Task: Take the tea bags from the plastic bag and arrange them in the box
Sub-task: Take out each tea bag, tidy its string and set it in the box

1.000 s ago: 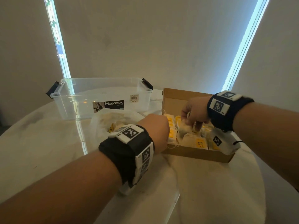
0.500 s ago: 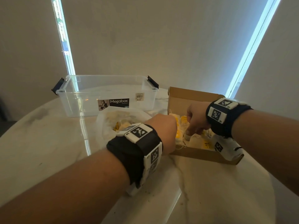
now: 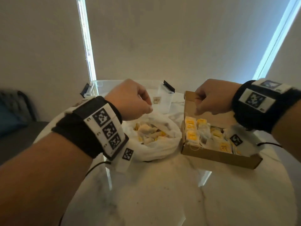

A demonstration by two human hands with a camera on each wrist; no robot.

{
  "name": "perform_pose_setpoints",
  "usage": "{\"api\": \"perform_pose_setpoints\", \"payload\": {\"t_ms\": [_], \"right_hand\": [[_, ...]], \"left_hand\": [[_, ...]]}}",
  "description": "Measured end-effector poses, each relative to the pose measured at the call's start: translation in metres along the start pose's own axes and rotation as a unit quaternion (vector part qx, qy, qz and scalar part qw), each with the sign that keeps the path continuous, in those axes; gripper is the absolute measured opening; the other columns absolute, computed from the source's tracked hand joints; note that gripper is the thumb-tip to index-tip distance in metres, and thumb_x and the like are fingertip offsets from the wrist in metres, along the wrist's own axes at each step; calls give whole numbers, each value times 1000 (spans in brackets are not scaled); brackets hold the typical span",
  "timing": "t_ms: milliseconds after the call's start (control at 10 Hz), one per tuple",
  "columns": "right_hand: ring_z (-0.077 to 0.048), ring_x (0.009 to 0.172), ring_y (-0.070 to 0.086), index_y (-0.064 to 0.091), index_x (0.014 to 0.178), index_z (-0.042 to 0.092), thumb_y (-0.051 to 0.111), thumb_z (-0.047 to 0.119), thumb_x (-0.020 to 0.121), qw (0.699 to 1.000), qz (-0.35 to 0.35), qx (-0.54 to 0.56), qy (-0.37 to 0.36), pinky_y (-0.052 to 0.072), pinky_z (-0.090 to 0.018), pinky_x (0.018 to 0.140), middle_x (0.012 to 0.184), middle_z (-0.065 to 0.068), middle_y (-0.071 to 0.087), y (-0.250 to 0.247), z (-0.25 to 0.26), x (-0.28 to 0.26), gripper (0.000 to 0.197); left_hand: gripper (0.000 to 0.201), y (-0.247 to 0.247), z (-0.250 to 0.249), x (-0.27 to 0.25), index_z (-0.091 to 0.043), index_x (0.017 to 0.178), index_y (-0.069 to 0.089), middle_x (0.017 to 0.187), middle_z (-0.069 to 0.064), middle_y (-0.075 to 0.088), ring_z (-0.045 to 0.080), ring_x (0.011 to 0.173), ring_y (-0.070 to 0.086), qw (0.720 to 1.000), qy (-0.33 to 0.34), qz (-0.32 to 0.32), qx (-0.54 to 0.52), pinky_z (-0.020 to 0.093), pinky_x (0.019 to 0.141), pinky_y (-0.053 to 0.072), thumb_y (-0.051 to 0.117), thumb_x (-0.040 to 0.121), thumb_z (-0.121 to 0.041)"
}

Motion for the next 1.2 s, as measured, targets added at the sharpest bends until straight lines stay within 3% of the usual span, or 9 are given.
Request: {"api": "perform_pose_setpoints", "payload": {"t_ms": [200,400,500,600,700,800,1000,1100,1200], "right_hand": [[-9,65,73,70,88,15,73,17,90,994,53,81,-56,59,-25,66,76,0,77,23,72,-5,4],[-17,88,74,70,108,15,64,9,95,991,125,42,-24,62,-32,81,99,-3,75,70,72,-13,16],[-20,90,74,73,111,12,63,12,95,990,142,17,11,62,-35,83,101,-5,75,84,62,-14,19],[-19,94,74,74,111,11,65,20,94,989,148,-16,16,60,-35,88,101,-4,77,86,60,-13,21],[-13,84,75,74,107,16,76,32,86,991,132,-24,8,61,-30,85,95,2,77,84,62,-11,27],[-10,82,71,74,108,17,82,36,80,991,128,-47,-1,59,-28,83,95,4,76,86,63,-10,34],[-16,81,65,65,101,17,80,47,79,995,79,-58,13,59,-29,77,96,-1,69,81,61,-9,40],[-19,68,67,57,97,11,71,49,88,994,81,-49,60,62,-31,69,85,-5,67,83,60,-6,41],[-19,66,70,64,101,10,68,29,93,987,138,-24,81,64,-34,71,78,-3,69,97,64,1,21]], "left_hand": [[7,3,43,-7,-21,90,75,86,-7,66,7,76,57,984,-88,66,143,20,58,39,73,88,-28],[61,13,65,-9,-13,128,52,123,8,58,24,106,60,961,-117,46,245,35,90,53,66,86,-56],[81,28,81,-6,-8,137,39,125,12,57,30,109,62,962,-183,77,187,41,93,55,74,80,-55],[54,42,94,-3,0,126,56,102,10,64,25,99,65,966,-210,96,119,34,87,57,73,85,-32],[42,45,98,-3,1,125,62,110,14,67,31,107,66,970,-217,92,67,39,94,55,67,88,-20],[44,49,102,-1,-15,135,59,124,10,65,28,115,61,973,-184,126,61,38,102,49,66,91,-20],[54,50,126,7,1,113,64,121,27,65,40,107,67,943,-242,24,-226,55,92,55,74,61,-11],[46,46,118,-2,7,118,61,115,25,67,36,96,67,945,-237,9,-225,47,88,58,73,74,-3],[92,46,116,-8,3,130,52,118,25,64,43,101,66,941,-246,54,-226,45,88,57,88,47,-9]]}}
Point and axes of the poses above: each hand's wrist, its own x-axis towards the middle knuckle, its own y-axis out of the palm, z = x × y, the point moved 6 cm from there along x, towards the middle knuckle
